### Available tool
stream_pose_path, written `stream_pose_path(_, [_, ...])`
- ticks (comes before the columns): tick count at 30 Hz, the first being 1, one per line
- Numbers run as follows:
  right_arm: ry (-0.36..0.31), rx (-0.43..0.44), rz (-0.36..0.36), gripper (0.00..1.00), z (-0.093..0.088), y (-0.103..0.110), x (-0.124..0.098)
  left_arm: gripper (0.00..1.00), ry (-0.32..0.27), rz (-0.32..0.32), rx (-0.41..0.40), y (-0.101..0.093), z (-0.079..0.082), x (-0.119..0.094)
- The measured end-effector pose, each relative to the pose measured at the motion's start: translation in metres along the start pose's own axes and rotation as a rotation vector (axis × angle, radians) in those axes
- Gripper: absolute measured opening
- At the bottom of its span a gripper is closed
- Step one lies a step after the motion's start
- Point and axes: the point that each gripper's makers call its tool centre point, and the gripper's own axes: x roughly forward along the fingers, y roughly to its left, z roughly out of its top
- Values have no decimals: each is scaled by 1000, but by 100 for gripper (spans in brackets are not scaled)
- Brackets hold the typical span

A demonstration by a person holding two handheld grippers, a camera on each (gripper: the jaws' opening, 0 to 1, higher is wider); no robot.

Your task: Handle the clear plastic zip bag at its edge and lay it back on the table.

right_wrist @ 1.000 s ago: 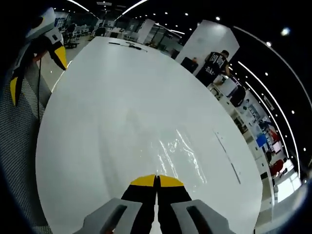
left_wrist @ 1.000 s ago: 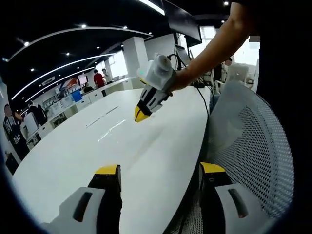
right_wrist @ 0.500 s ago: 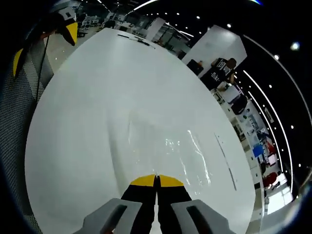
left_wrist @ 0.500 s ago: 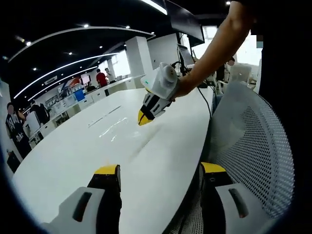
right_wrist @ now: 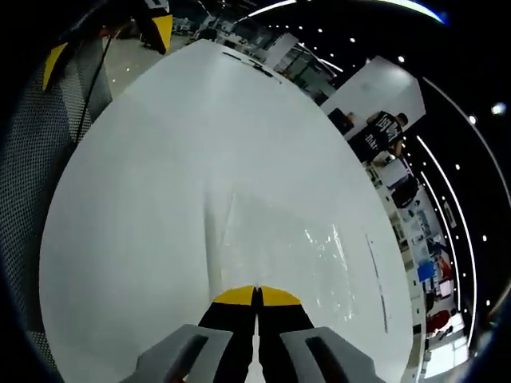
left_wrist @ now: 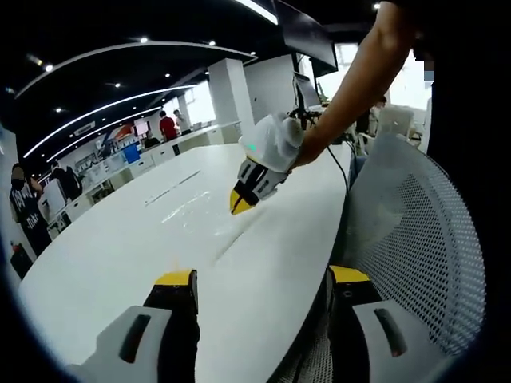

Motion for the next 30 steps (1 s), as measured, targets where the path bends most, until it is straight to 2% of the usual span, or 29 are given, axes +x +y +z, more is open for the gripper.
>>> stream_pose_path(3, [-16, -72, 14, 0, 4, 7, 1, 64, 3, -2, 1, 0, 0, 0])
stream_pose_path(13, [-13, -33, 44, 0, 5, 15, 3, 64, 8, -9, 7, -2, 2, 1])
stream_pose_path(20, [-29, 31, 98, 7, 9, 24, 2, 63, 12, -14, 15, -2, 1, 2])
stream_pose_path(24, [-34, 117, 123, 10, 10, 28, -2, 63, 11, -13, 16, -1, 0, 2])
stream_pose_path(30, [-43, 189, 107, 18, 10, 25, -11, 64, 16, -17, 26, 0, -5, 4])
